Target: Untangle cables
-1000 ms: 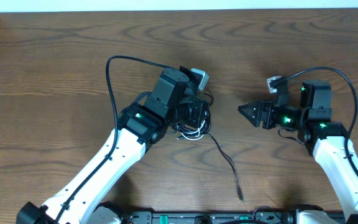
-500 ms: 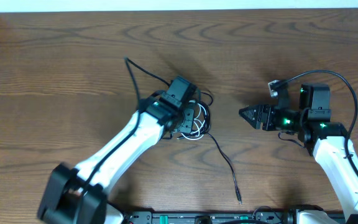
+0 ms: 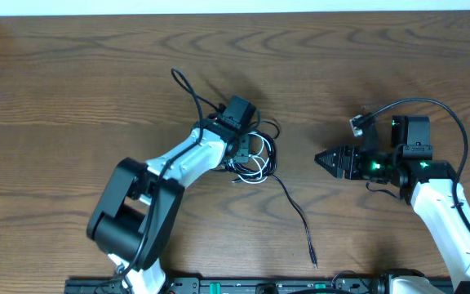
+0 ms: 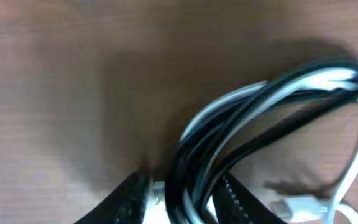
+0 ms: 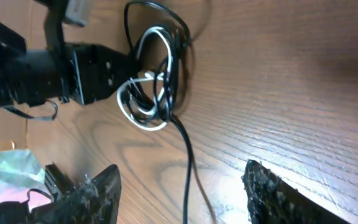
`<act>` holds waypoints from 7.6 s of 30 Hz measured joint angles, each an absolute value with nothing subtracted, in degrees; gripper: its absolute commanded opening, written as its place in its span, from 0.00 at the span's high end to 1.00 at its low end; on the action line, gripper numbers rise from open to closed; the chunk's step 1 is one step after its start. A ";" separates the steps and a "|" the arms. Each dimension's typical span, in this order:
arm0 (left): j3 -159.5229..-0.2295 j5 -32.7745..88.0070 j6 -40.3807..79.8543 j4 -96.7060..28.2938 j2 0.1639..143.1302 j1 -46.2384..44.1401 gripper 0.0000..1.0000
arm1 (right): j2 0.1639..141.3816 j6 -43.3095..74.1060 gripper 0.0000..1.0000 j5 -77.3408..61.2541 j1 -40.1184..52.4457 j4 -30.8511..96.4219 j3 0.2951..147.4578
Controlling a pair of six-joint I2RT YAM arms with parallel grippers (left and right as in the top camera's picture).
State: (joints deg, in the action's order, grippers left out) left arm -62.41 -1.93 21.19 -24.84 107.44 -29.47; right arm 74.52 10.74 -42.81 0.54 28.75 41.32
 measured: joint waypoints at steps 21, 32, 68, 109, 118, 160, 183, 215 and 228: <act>-62.96 30.06 20.93 -20.84 92.64 -23.64 0.92 | 74.52 16.51 0.51 -42.89 1.08 27.05 41.32; -63.13 34.41 17.02 -20.71 90.00 -25.76 0.93 | 74.56 26.30 0.50 -58.50 1.08 10.59 41.32; -63.13 40.23 17.78 -22.46 90.00 -27.11 0.38 | 74.56 28.95 0.99 -60.60 0.73 10.44 41.32; -62.04 29.58 26.35 -15.00 97.06 -33.93 0.71 | 74.56 28.97 0.99 -61.10 -0.05 9.76 41.32; -62.04 26.30 27.20 -14.39 97.84 -33.98 0.92 | 74.56 28.97 0.99 -61.56 -0.05 9.78 41.32; -61.69 42.70 18.13 -23.94 90.87 -24.21 0.54 | 74.56 24.27 0.99 -61.98 -0.05 16.78 41.32; -61.14 36.86 18.13 -14.06 91.44 -32.97 0.46 | 74.56 23.86 0.99 -64.58 -0.05 16.71 41.32; -60.99 34.48 18.13 -12.78 92.60 -33.06 0.92 | 74.56 23.42 0.59 -65.65 -0.05 16.05 41.32; -60.99 34.57 21.82 -16.80 92.60 -32.84 0.92 | 74.56 19.42 0.35 -60.60 -6.42 18.81 41.32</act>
